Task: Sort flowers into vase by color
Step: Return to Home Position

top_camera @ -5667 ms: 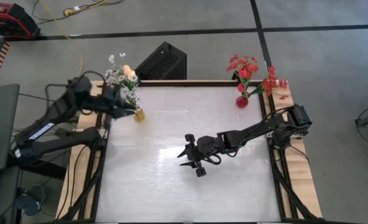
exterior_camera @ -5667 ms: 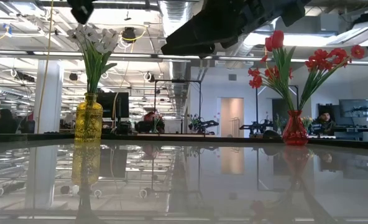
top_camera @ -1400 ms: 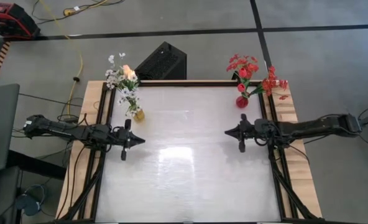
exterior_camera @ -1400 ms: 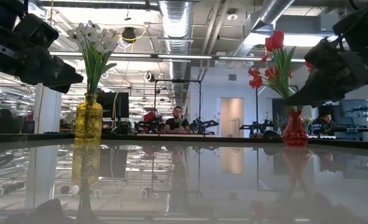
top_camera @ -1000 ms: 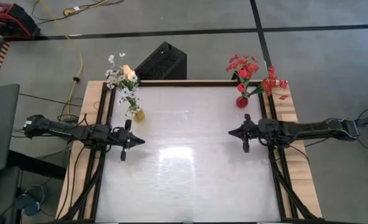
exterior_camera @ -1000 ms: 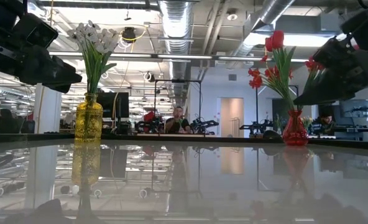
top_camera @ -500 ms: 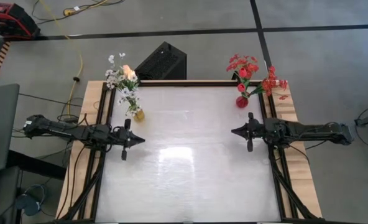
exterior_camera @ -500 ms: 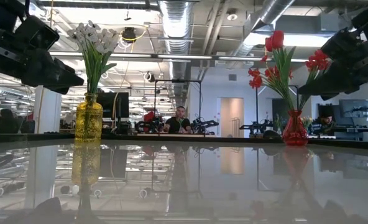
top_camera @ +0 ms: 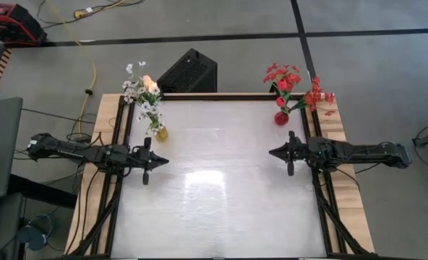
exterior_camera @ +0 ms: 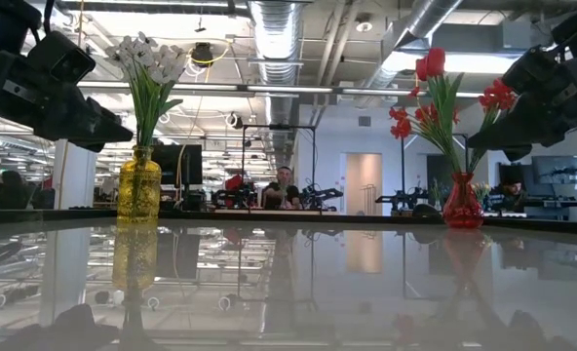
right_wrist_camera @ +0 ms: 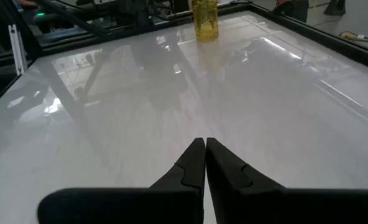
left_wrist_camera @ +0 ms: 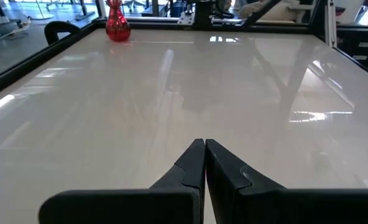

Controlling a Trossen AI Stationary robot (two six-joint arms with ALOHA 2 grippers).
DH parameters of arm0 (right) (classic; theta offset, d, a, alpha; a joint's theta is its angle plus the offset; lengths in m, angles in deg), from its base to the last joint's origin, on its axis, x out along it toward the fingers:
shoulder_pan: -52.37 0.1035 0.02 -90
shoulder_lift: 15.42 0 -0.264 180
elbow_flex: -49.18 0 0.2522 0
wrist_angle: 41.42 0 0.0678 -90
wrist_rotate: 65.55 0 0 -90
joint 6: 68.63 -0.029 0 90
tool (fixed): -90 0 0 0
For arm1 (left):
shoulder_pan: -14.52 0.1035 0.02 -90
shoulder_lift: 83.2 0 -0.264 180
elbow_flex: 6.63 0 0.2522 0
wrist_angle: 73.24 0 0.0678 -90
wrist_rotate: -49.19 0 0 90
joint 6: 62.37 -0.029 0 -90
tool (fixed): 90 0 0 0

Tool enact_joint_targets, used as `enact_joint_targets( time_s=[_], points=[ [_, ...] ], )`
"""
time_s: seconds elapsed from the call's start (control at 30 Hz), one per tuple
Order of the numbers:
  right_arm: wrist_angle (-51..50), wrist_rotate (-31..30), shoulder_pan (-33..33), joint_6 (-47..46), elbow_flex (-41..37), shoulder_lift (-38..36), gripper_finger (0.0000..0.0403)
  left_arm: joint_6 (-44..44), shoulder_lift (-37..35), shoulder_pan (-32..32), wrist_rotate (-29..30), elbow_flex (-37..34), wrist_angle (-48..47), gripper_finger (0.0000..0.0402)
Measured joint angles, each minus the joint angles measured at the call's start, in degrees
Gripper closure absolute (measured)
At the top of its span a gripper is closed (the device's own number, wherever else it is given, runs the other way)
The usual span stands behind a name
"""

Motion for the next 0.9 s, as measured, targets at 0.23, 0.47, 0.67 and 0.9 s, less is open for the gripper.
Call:
enact_joint_targets(
  time_s=[0.23,0.47,0.67,0.9],
  points=[
    [0.02,0.02,0.0,0.0,-0.02,0.0,0.036,0.02,0.0,0.0,0.0,-0.02,0.02,0.0401],
    [0.04,0.02,0.0,-0.03,-0.04,0.0,0.036,-0.53,0.0,-0.01,0.0,-0.02,0.05,0.0401],
    [0.04,0.07,0.0,-0.03,-0.04,0.0,0.0359,-1.98,0.0,0.0,-0.01,-0.02,0.07,0.0401],
    [0.04,0.09,0.0,-0.03,-0.07,0.0,0.0359,-1.62,0.0,-0.01,-0.01,-0.02,0.07,0.0401]
  ],
)
